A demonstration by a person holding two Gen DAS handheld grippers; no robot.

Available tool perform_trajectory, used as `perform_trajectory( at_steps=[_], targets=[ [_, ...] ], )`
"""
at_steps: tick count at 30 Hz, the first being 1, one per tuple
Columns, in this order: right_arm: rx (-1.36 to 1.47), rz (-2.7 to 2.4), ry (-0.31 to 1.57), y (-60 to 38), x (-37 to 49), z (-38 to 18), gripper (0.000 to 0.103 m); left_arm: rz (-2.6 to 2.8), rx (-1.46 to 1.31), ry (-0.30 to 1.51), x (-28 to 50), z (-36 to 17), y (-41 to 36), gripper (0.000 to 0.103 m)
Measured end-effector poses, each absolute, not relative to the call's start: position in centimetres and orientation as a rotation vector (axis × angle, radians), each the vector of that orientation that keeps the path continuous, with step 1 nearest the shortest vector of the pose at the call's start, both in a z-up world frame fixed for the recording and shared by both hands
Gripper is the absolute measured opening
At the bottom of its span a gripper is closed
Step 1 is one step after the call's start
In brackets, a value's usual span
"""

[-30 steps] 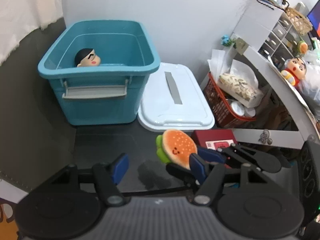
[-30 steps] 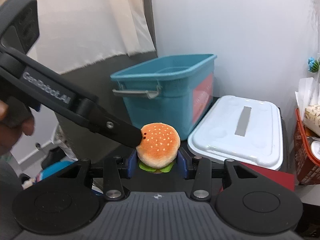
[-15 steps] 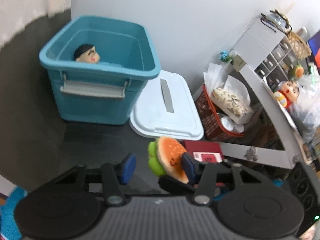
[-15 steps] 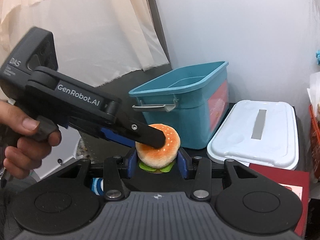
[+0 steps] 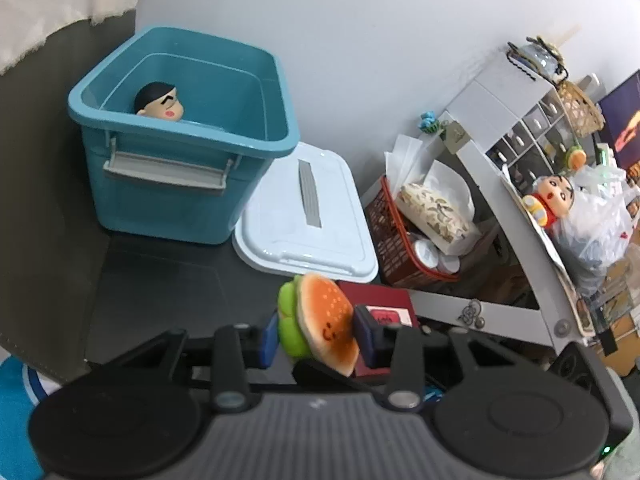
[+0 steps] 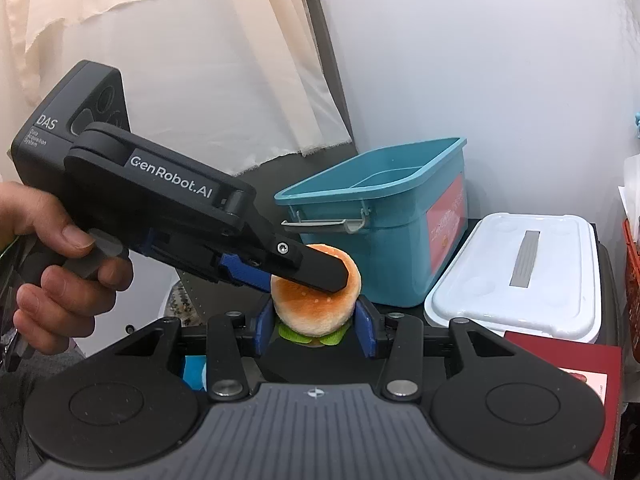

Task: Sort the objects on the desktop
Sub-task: 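Lift the hamburger with the left tool and carry it over the teal bin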

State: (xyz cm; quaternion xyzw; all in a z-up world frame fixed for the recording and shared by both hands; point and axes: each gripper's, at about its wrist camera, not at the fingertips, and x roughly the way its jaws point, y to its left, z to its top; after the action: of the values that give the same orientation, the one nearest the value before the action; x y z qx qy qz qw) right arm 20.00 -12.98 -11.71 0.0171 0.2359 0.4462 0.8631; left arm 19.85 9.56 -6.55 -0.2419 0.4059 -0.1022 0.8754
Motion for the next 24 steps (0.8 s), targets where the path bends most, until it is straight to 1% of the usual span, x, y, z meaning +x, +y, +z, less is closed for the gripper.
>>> perform_trajectory(
  at_steps=[10, 14, 17, 23, 24],
  targets=[
    [0.051, 0.914, 0.468, -14.2, 19.4, -11.1, 0.048, -0.210, -0.470, 0.819, 19.8, -5.7, 8.3, 0.034],
    [0.057, 0.911, 0.459, -14.6, 19.3, -10.8, 0.049, -0.209, -0.463, 0.808, 19.7, -5.3, 7.9, 0.033],
    [0.063, 0.914, 0.451, -14.9, 19.2, -10.6, 0.052, -0.207, -0.453, 0.800, 19.7, -5.0, 7.7, 0.032],
    [0.067, 0.917, 0.443, -15.5, 18.9, -10.3, 0.055, -0.201, -0.453, 0.778, 20.0, -3.9, 7.9, 0.031],
    [0.069, 0.915, 0.441, -15.6, 18.8, -10.2, 0.059, -0.199, -0.453, 0.774, 20.0, -3.7, 7.9, 0.031]
  ],
)
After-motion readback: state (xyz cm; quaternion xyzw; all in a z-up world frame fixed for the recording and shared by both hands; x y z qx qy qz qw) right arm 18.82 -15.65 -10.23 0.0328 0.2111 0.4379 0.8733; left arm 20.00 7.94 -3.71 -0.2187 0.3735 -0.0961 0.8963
